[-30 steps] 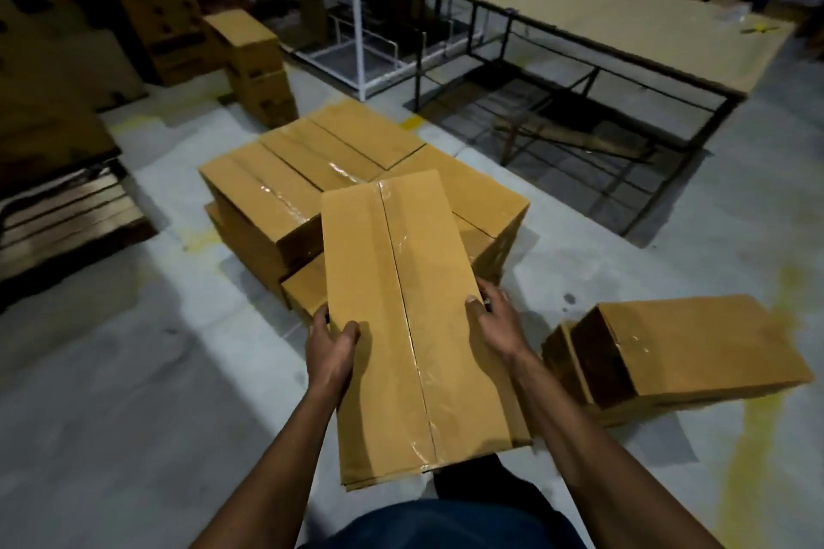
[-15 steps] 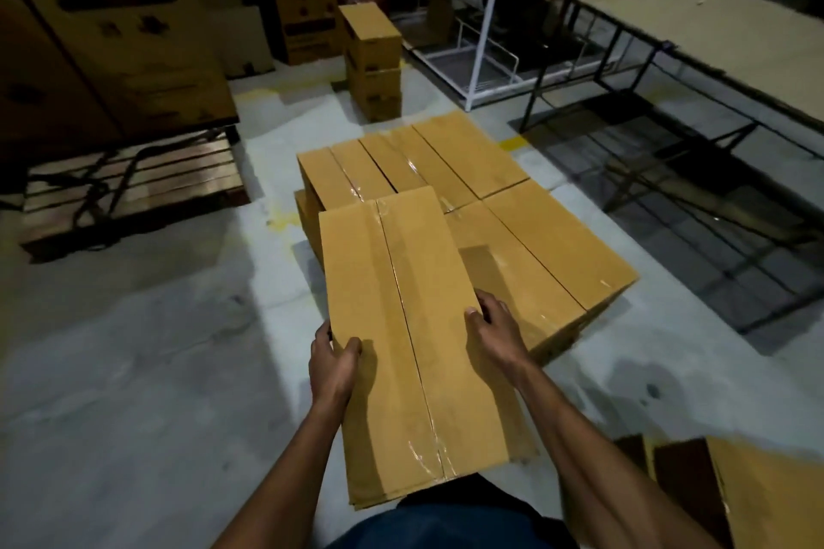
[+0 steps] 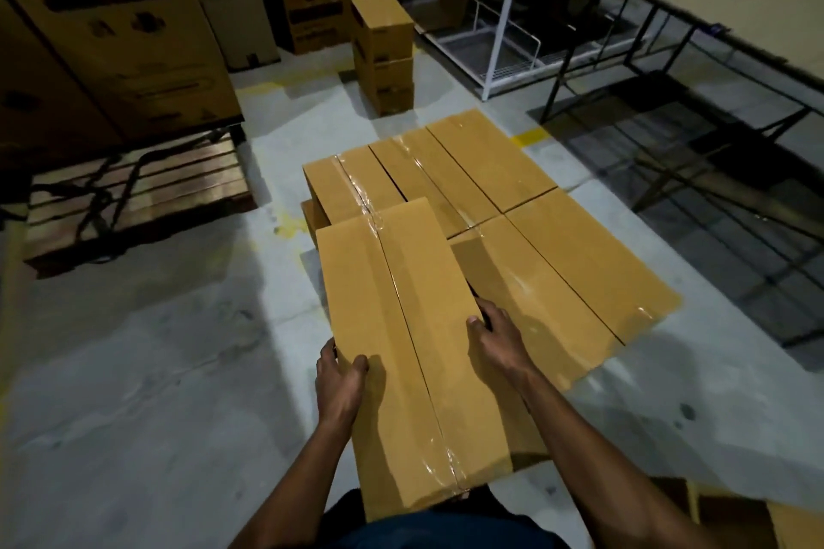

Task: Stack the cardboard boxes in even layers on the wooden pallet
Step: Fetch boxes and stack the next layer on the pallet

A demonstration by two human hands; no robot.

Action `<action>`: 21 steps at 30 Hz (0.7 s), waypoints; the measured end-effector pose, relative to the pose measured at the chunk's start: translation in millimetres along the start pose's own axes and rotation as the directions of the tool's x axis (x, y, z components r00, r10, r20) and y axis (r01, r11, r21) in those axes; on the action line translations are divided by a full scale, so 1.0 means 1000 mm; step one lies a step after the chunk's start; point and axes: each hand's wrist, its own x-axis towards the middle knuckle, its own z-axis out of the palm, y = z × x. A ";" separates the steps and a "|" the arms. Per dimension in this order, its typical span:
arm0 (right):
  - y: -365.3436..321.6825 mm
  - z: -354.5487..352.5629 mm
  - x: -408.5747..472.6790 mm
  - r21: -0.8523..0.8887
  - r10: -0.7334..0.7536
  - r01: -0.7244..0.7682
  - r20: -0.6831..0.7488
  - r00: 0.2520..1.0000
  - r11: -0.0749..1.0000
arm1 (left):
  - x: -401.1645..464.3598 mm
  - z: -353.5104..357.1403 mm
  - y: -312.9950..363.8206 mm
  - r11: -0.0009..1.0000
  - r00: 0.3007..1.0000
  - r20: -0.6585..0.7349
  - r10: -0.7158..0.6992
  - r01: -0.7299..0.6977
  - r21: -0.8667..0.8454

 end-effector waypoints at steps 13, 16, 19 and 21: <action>-0.004 0.017 -0.003 0.033 0.078 -0.076 -0.050 0.996 0.997 | 0.025 -0.016 0.008 0.998 0.991 0.131 -0.029 0.021 0.067; 0.000 0.009 0.003 0.037 0.089 -0.088 -0.023 0.996 0.995 | 0.027 -0.008 0.005 0.997 0.990 0.136 -0.033 0.023 0.075; 0.011 0.001 0.011 0.029 0.095 -0.095 0.015 0.995 0.995 | 0.023 0.004 0.002 0.996 0.990 0.133 -0.043 0.032 0.081; 0.023 -0.006 0.021 0.011 0.084 -0.084 0.043 0.996 0.996 | 0.016 0.017 0.002 0.995 0.992 0.111 -0.058 0.048 0.082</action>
